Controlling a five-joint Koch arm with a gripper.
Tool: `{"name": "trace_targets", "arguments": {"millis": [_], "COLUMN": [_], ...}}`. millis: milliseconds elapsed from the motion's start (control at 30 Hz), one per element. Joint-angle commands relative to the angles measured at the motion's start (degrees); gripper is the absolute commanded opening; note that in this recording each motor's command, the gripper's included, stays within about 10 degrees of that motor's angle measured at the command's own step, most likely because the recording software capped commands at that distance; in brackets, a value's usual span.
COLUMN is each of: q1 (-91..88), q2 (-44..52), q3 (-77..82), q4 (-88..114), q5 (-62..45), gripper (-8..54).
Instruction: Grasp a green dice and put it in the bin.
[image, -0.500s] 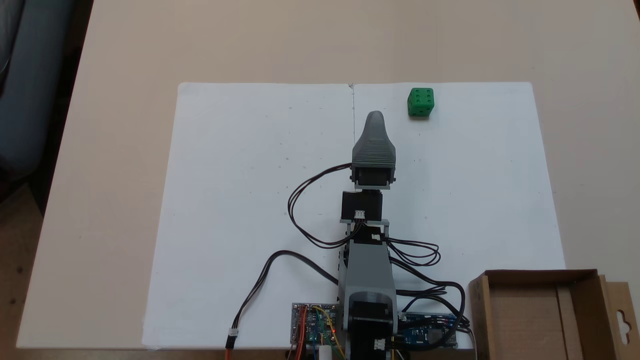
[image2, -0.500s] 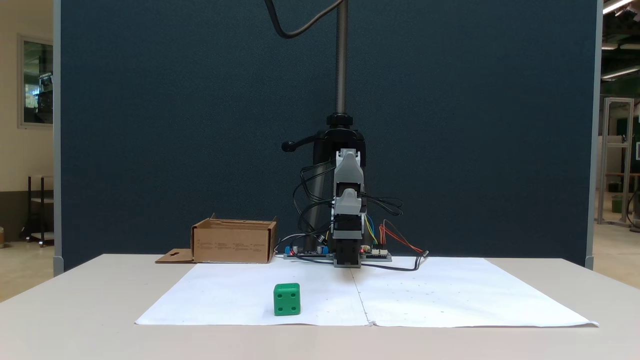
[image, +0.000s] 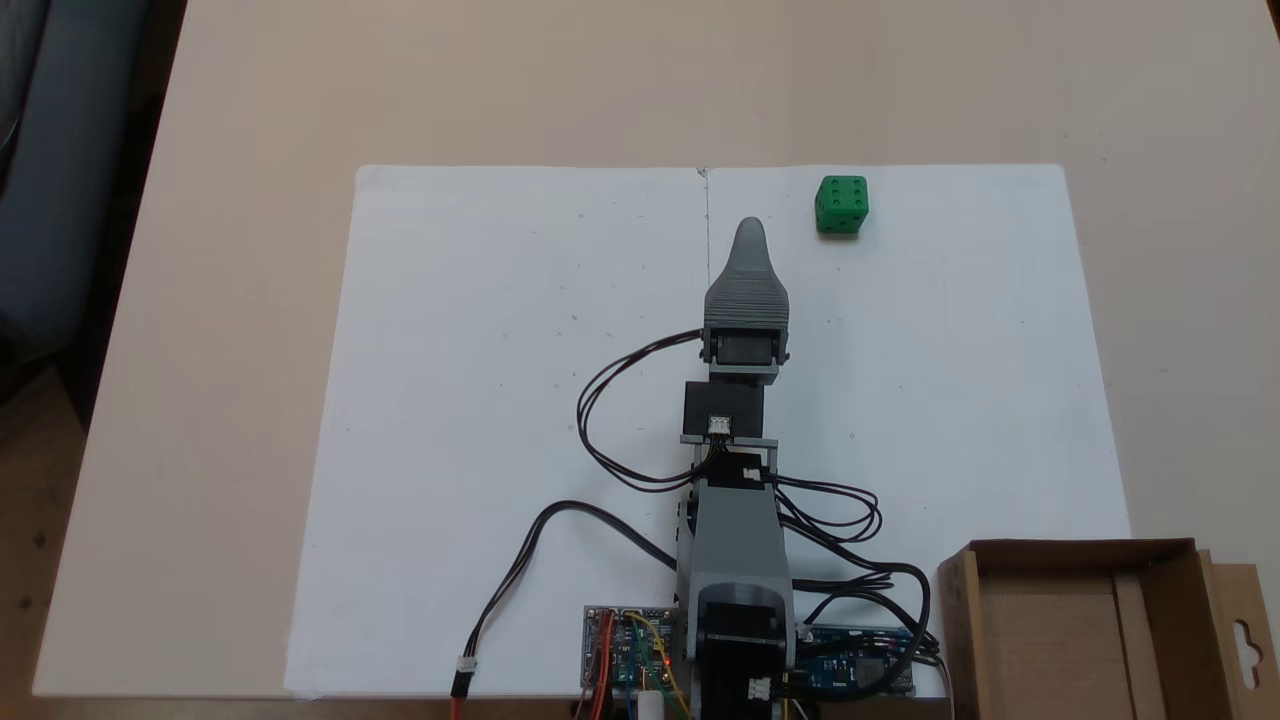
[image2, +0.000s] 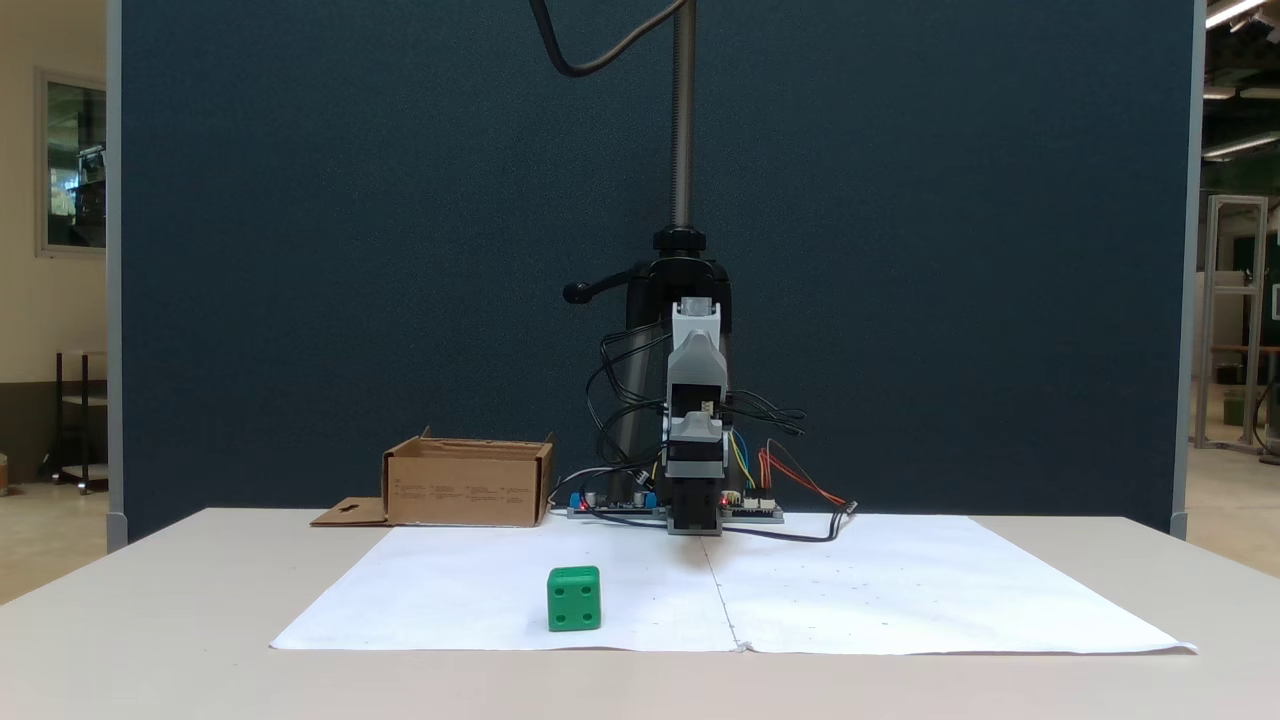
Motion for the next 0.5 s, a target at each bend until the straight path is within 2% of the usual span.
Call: {"name": "trace_targets", "arguments": {"millis": [0,467], "q1": [0.62,0.18], "q2": [6.15,6.15], "q3": [3.87,3.87], "q4": [-1.14,-1.14], "q5": [-1.23,-1.14], "gripper": [44.6,44.6]}}
